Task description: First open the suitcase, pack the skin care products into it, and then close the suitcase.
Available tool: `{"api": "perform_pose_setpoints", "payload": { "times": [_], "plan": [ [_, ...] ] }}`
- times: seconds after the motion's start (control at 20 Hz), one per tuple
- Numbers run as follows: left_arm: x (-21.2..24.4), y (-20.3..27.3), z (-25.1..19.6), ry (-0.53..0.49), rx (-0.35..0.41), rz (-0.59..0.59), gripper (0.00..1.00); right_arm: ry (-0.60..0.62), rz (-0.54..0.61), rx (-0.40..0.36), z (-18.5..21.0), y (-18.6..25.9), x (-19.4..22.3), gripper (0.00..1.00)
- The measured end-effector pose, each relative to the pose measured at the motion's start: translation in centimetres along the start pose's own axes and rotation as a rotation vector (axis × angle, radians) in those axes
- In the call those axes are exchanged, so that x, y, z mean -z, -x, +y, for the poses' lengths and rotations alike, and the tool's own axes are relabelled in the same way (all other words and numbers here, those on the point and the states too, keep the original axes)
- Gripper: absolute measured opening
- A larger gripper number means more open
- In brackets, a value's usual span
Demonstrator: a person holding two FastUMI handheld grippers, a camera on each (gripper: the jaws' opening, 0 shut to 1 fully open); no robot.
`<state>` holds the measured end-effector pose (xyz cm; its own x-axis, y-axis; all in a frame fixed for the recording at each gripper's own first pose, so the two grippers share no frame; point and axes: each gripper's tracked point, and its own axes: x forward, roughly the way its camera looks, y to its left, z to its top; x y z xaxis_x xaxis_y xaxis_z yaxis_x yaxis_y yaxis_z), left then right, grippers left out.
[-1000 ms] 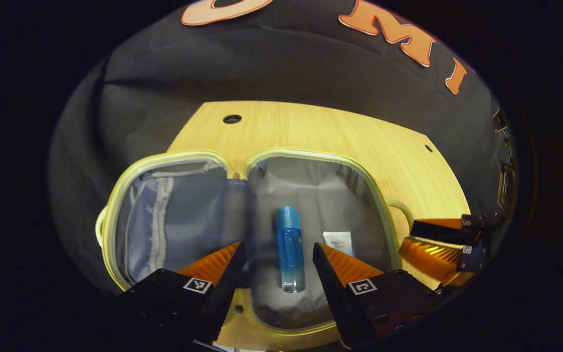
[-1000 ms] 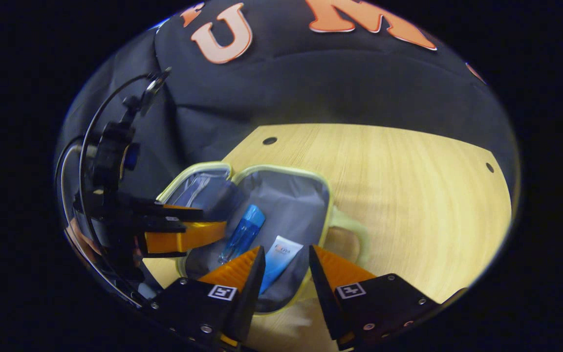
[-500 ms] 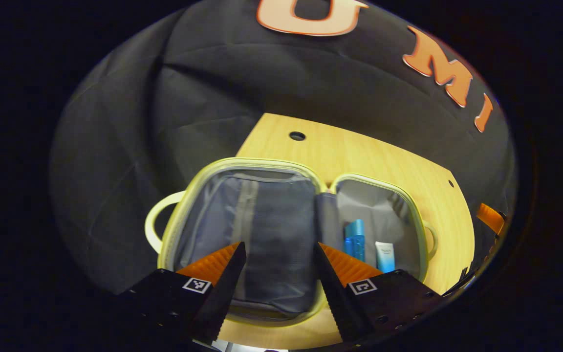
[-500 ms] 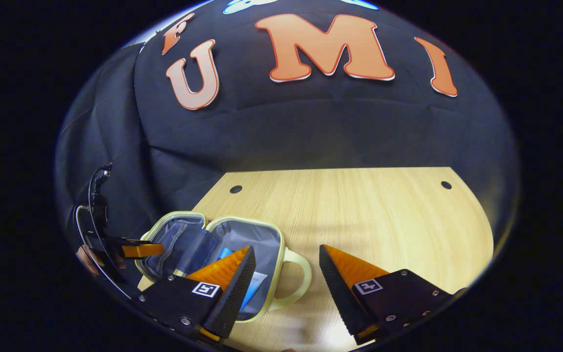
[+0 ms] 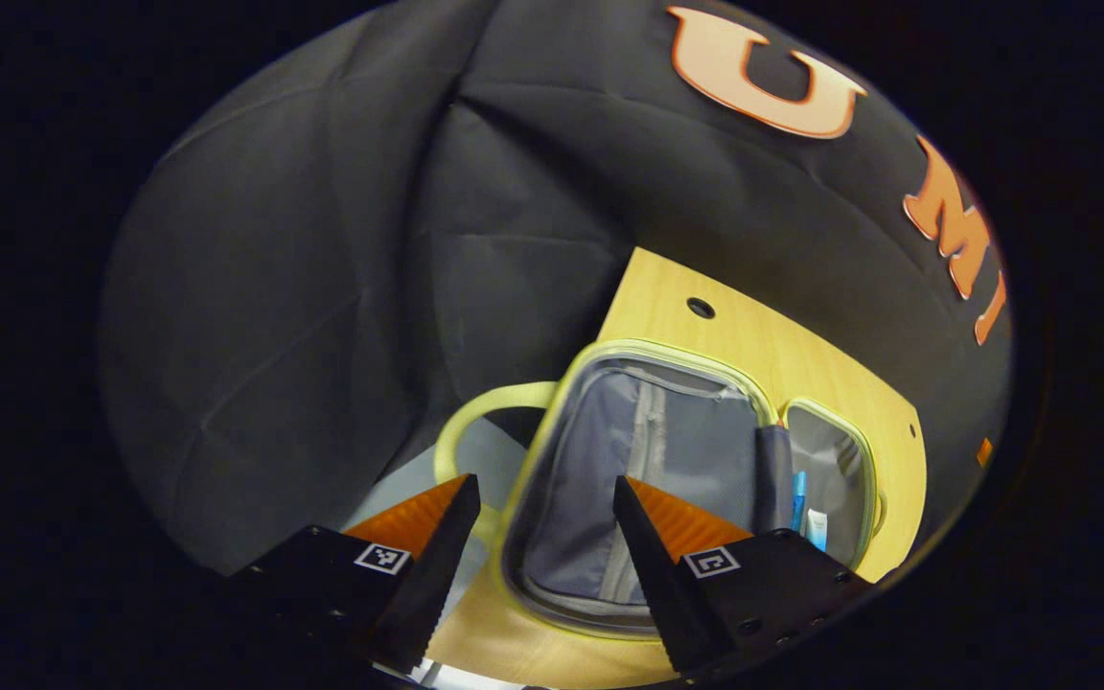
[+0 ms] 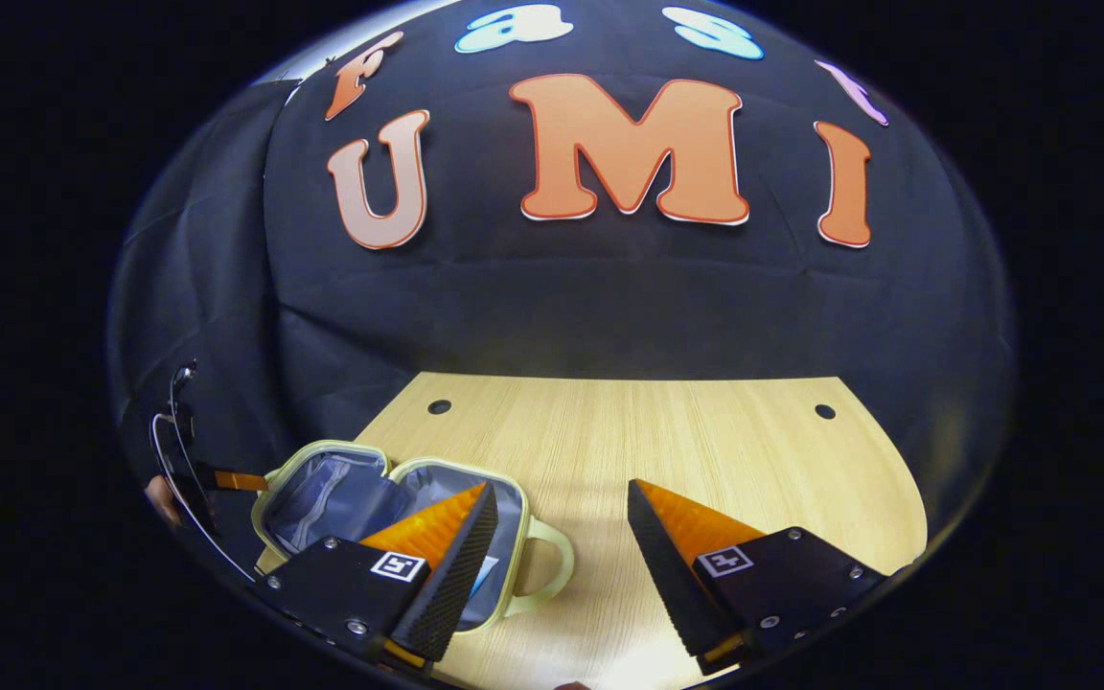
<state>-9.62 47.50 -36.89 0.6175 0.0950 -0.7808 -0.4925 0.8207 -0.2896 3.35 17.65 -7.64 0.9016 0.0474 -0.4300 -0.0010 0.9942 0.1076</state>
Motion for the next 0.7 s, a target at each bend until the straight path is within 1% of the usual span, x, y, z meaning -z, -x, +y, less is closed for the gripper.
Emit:
{"api": "perform_pose_setpoints", "payload": {
  "times": [0.25,0.4,0.45,0.5,0.6,0.7],
  "plan": [
    [-0.9,-1.5,4.5,0.202,0.022,-0.004,0.88,0.01,-0.009,0.036,-0.6,1.1,-1.1,0.88],
    [-1.0,-3.0,5.4,0.41,0.104,0.027,0.88,0.003,-0.012,0.062,-1.3,1.4,-1.5,0.88],
    [-1.0,-3.6,5.7,0.464,0.112,0.033,0.84,0.001,-0.015,0.067,-1.5,1.5,-1.8,0.88],
    [-0.9,-4.7,6.3,0.492,0.103,0.045,0.88,0.003,-0.018,0.075,-1.9,1.8,-1.9,0.89],
    [-0.2,-6.1,6.7,0.494,0.094,0.067,0.88,0.008,-0.017,0.096,-2.8,2.1,-2.0,0.88],
    [-0.4,-7.2,6.0,0.493,0.114,0.079,0.88,0.011,-0.022,0.113,-3.6,2.6,-2.1,0.89]
  ]
}}
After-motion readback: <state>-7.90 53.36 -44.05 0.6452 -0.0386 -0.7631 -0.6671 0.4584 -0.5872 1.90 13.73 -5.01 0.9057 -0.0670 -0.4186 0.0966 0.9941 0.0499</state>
